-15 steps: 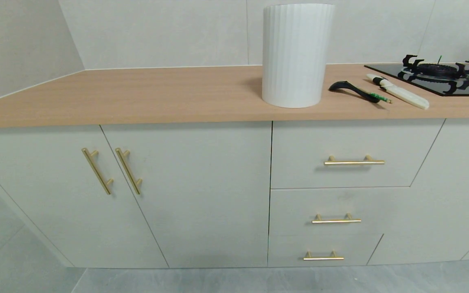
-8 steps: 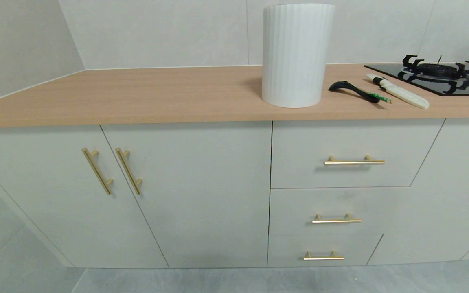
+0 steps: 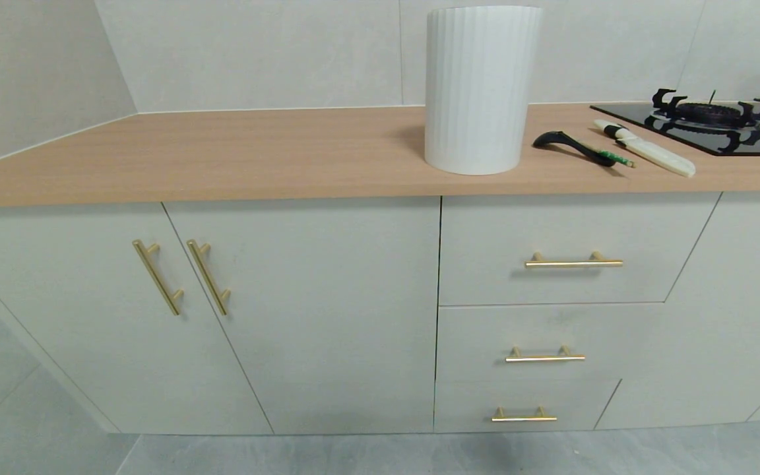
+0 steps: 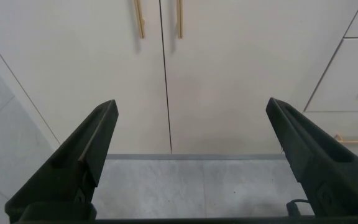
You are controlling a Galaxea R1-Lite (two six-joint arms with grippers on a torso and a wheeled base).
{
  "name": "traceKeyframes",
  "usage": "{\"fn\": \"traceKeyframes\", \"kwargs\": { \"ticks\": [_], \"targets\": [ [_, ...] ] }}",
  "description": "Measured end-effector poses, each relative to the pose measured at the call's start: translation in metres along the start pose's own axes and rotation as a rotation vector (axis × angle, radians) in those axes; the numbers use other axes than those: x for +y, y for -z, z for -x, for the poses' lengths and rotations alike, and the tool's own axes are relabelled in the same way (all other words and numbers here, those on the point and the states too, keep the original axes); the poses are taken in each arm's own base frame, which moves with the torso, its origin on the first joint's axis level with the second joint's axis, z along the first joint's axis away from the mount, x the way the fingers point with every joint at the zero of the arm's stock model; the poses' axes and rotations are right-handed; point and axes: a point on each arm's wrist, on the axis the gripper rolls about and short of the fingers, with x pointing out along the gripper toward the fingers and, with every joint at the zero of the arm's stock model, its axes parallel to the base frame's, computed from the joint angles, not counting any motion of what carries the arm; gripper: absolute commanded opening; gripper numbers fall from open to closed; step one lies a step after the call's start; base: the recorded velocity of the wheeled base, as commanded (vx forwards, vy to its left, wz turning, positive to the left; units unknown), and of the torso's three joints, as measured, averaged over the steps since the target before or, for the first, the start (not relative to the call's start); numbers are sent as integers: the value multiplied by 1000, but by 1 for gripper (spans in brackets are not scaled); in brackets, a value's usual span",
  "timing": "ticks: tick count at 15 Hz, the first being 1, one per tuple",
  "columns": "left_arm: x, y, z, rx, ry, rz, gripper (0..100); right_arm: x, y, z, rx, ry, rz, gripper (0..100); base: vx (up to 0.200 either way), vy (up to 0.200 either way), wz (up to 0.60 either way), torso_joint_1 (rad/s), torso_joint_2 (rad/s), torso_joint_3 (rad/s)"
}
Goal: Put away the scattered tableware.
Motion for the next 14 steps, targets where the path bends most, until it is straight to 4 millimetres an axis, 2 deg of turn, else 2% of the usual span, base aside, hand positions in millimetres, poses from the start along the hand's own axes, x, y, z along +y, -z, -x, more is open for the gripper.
{"fn": "traceKeyframes", "kwargs": {
  "ticks": [3, 7, 11, 14],
  "targets": [
    [0, 0, 0, 0, -1, 0, 100, -1, -24, -37, 119, -30, 2, 100, 0, 0, 0, 0, 0, 0],
    [0, 0, 0, 0, 0, 0, 100, 0, -44, -91, 189, -54, 11, 100, 0, 0, 0, 0, 0, 0],
    [0, 0, 0, 0, 0, 0, 100, 1, -46, -139, 229, -58, 11, 100, 0, 0, 0, 0, 0, 0],
    [0, 0, 0, 0, 0, 0, 100, 1, -40, -173, 256, -59, 8, 100, 0, 0, 0, 0, 0, 0]
  ]
}}
